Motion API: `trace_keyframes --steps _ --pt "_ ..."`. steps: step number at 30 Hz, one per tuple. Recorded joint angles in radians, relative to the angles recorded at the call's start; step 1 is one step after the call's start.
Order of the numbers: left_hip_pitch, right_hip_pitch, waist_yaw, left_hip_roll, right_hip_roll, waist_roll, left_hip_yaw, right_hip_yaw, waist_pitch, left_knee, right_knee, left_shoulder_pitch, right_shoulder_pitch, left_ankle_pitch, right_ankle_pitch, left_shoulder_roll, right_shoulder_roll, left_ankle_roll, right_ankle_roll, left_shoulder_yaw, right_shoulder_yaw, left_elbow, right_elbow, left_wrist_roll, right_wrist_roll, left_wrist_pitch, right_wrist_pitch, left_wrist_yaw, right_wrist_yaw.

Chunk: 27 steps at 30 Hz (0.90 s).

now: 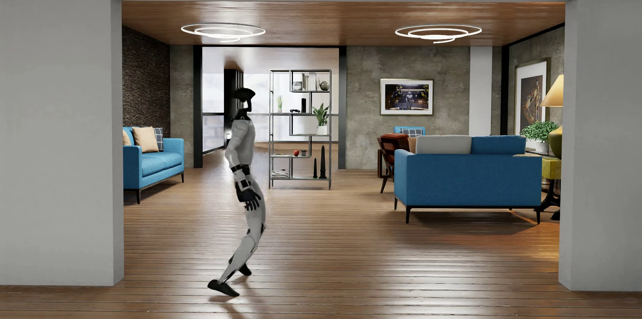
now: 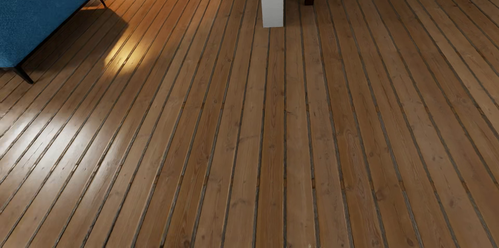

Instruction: Go to the shelves

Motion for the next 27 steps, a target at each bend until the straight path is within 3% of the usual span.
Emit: trace_keyframes --steps 4,9,10,13,16,19,22,25,27 --pt "-0.066 0.006 0.056 -0.024 -0.001 0.001 0.000 0.000 0.032 -0.012 -0.036 0.019 -0.058 -0.025 -0.017 -0.019 0.004 0.000 0.000 -0.036 0.060 0.020 -0.049 0.000 0.000 0.000 0.000 0.000 0.000" --pt "-0.141 0.003 0.060 0.000 -0.031 -0.001 0.000 0.000 0.048 -0.002 -0.003 0.069 -0.094 -0.177 -0.040 -0.051 -0.005 0.000 0.000 -0.135 0.117 0.052 -0.222 0.000 0.000 0.000 0.000 0.000 0.000" --pt "-0.166 0.024 0.065 0.014 -0.029 -0.005 0.000 0.000 0.046 0.022 -0.012 0.074 -0.085 -0.167 -0.038 -0.058 0.002 0.000 0.000 -0.147 0.117 0.058 -0.247 0.000 0.000 0.000 0.000 0.000 0.000" --pt "-0.238 0.150 0.109 0.051 -0.006 -0.015 0.000 0.000 0.038 0.127 -0.085 0.096 -0.046 0.016 0.002 -0.077 0.023 0.000 0.000 -0.148 0.114 0.059 -0.268 0.000 0.000 0.000 0.000 0.000 0.000" --pt "-0.284 0.227 0.181 0.022 -0.020 -0.022 0.000 0.000 0.023 0.210 -0.069 0.108 -0.009 0.079 0.056 -0.084 0.031 0.000 0.000 -0.133 0.118 0.066 -0.213 0.000 0.000 0.000 0.000 0.000 0.000" --pt "-0.250 0.143 0.145 -0.080 -0.071 -0.028 0.000 0.000 0.033 0.259 0.190 0.059 0.016 -0.065 0.110 -0.074 0.054 0.000 0.000 -0.133 0.109 0.080 -0.077 0.000 0.000 0.000 0.000 0.000 0.000" --pt "-0.100 -0.062 -0.006 -0.203 0.034 -0.031 0.000 0.000 0.043 0.143 0.453 -0.034 0.070 -0.263 0.061 -0.044 0.070 0.000 0.000 -0.050 0.145 0.038 0.040 0.000 0.000 0.000 0.000 0.000 0.000" --pt "0.202 -0.313 -0.130 -0.293 0.150 -0.032 0.000 0.000 0.050 -0.123 0.371 -0.123 0.137 -0.502 0.046 -0.003 0.068 0.000 0.000 0.005 0.228 -0.100 0.092 0.000 0.000 0.000 0.000 0.000 0.000" --pt "0.367 -0.470 -0.239 -0.279 0.168 -0.018 0.000 0.000 0.042 -0.230 0.211 -0.177 0.166 -0.619 0.089 0.018 0.062 0.000 0.000 0.028 0.249 -0.188 0.125 0.000 0.000 0.000 0.000 0.000 0.000"
